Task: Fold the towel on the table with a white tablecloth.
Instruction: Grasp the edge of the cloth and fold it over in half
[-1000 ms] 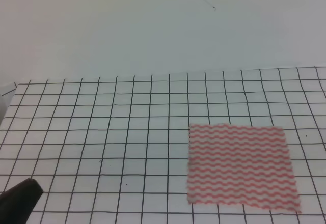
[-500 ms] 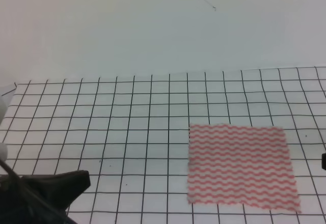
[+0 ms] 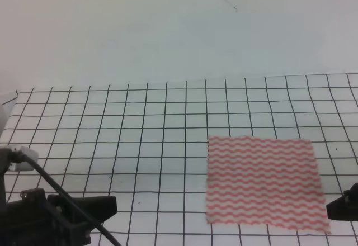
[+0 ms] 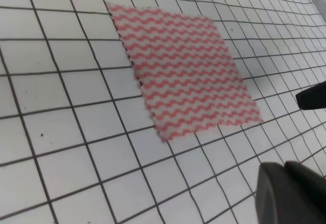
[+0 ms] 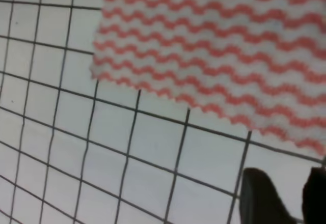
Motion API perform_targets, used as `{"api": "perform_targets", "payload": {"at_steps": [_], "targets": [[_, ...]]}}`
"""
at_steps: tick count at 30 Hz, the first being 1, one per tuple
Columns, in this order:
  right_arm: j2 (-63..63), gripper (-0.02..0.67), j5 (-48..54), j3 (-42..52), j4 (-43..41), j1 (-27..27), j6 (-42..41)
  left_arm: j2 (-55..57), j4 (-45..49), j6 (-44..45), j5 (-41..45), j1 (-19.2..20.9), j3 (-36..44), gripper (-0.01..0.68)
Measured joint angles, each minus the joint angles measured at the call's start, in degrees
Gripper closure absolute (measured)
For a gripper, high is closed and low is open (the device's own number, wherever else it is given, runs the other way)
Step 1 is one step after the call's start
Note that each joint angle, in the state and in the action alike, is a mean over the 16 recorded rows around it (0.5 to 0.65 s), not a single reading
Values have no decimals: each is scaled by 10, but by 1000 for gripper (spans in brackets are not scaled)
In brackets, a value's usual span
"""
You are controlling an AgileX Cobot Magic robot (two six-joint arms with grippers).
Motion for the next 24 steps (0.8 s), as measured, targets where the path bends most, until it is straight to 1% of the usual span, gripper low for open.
{"api": "perform_targets", "payload": {"at_steps": [3, 12, 24], "targets": [[32, 434, -7, -6, -14, 1, 17, 3, 0, 0, 1, 0, 0, 672], [104, 434, -53, -18, -50, 22, 68, 4, 1, 3, 3, 0, 0, 672], [153, 434, -110, -19, -59, 50, 85, 4, 1, 8, 20, 0, 0, 672]]}}
